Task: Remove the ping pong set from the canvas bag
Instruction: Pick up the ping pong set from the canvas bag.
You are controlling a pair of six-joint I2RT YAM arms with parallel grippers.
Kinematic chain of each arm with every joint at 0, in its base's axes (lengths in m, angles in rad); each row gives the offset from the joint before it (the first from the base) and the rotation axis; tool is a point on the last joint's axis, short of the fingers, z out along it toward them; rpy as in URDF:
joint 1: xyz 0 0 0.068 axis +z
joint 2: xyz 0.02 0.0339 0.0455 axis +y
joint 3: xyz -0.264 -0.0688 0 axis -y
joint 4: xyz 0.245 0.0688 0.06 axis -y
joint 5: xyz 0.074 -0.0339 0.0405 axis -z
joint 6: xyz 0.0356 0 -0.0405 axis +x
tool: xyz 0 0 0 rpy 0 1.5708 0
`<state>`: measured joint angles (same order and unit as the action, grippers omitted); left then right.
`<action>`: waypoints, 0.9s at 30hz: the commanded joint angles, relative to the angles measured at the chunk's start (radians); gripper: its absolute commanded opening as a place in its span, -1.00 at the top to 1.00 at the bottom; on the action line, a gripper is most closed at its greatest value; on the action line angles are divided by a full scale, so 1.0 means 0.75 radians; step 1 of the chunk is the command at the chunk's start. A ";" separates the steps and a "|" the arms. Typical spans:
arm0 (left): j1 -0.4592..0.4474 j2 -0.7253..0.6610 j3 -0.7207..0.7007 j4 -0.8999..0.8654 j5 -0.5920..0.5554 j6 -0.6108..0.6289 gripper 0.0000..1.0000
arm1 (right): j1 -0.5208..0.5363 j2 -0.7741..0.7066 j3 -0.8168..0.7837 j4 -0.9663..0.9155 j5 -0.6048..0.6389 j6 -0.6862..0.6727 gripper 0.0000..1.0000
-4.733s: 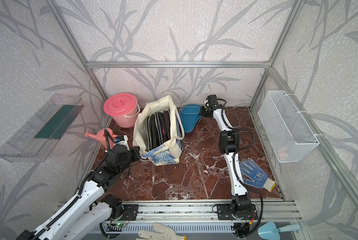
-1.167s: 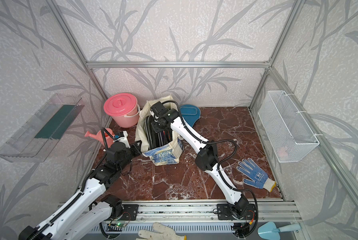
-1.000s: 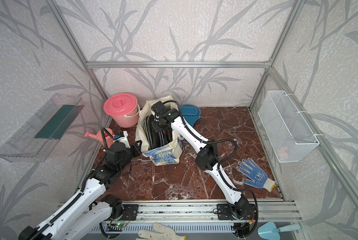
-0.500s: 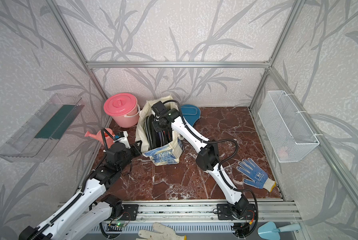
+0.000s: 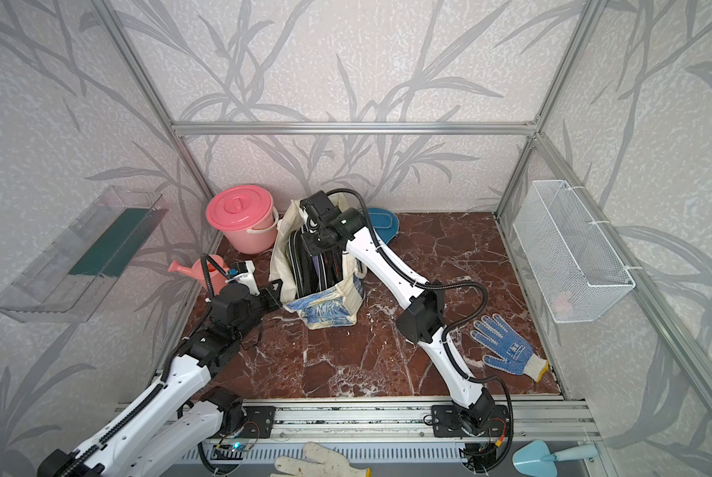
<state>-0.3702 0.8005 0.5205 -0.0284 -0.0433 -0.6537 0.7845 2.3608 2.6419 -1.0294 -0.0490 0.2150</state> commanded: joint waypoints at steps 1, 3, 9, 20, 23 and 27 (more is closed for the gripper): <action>0.001 -0.016 -0.025 0.005 0.004 0.024 1.00 | 0.002 -0.127 0.020 0.005 0.022 -0.022 1.00; 0.001 -0.019 -0.025 0.000 -0.003 0.027 1.00 | 0.002 -0.149 0.032 -0.006 0.025 -0.025 1.00; 0.001 -0.016 -0.024 -0.001 -0.009 0.033 1.00 | -0.003 -0.200 0.075 -0.040 0.029 -0.037 1.00; 0.003 -0.022 -0.020 -0.008 -0.017 0.041 1.00 | -0.031 -0.304 0.108 -0.027 -0.046 -0.006 1.00; 0.001 -0.022 -0.021 -0.008 -0.016 0.041 1.00 | -0.043 -0.328 0.129 -0.026 -0.054 -0.004 1.00; 0.001 -0.020 -0.023 -0.009 -0.015 0.040 1.00 | -0.069 -0.363 0.153 -0.023 -0.063 -0.001 1.00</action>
<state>-0.3702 0.7979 0.5152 -0.0292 -0.0536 -0.6384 0.7483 2.1563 2.7174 -1.0752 -0.0826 0.2134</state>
